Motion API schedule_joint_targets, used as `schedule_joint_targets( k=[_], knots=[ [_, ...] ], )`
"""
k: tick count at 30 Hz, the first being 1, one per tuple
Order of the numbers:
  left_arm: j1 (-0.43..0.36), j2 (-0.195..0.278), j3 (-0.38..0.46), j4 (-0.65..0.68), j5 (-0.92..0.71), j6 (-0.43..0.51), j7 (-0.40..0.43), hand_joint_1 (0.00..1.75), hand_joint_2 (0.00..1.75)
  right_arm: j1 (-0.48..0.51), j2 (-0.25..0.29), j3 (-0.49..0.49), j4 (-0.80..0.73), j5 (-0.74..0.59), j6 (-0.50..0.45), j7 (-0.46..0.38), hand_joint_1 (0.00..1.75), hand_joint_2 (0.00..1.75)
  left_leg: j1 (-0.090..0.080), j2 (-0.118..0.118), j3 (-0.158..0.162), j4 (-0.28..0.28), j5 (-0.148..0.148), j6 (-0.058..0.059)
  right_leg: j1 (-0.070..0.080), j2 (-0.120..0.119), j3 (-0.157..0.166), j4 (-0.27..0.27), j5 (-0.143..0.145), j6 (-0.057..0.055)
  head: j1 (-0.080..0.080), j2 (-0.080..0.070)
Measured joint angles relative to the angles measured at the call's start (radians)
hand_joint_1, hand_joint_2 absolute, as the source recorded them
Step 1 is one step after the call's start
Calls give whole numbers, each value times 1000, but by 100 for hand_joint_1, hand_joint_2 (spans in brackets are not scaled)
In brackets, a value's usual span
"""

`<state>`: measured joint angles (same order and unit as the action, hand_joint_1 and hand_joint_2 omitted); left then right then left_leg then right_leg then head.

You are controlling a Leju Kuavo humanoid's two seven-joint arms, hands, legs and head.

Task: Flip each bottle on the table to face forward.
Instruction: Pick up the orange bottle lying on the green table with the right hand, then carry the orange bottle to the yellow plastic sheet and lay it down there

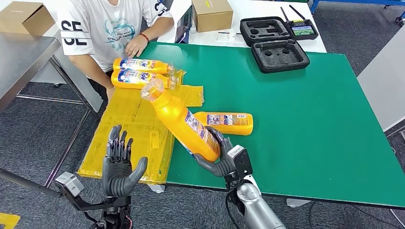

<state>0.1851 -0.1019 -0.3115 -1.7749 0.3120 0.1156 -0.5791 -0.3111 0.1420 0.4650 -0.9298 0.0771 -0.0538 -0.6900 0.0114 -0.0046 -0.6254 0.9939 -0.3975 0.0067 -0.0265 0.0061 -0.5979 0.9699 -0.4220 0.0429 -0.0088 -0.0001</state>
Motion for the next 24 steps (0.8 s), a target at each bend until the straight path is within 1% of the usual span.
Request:
schedule_joint_targets(
  k=[4,6,8,9,12,15,24],
  knots=[
    [-1,3,-4,1,1,-4,5,0,175,0,1,0,8,0,3,0,175,175,0,0,0,0,0,0,0,0,0,0,0,0,0,0],
    [-14,5,-10,11,14,-28,44,0,175,0,5,1,12,6,19,1,175,175,0,0,0,0,0,0,0,0,0,0,0,0,0,0],
    [-50,9,-26,49,36,-66,91,0,175,0,24,6,20,27,35,3,175,175,0,0,0,0,0,0,0,0,0,0,0,0,0,0],
    [-74,9,-36,78,47,-79,102,0,175,1,38,13,25,40,38,3,175,175,0,0,0,0,0,0,0,0,0,0,0,0,0,0],
    [-140,9,-58,165,75,-95,103,0,175,2,78,44,37,72,48,5,175,175,0,1,1,0,1,0,1,1,0,0,1,0,0,0],
    [-179,9,-71,226,91,-103,101,0,175,0,98,69,53,88,59,13,175,175,1,0,1,0,1,0,1,0,0,0,0,0,0,0],
    [-245,9,-86,363,143,-139,95,0,175,-40,111,108,134,128,78,2,175,175,0,0,0,0,1,0,0,0,0,0,0,0,0,0]
  ],
)
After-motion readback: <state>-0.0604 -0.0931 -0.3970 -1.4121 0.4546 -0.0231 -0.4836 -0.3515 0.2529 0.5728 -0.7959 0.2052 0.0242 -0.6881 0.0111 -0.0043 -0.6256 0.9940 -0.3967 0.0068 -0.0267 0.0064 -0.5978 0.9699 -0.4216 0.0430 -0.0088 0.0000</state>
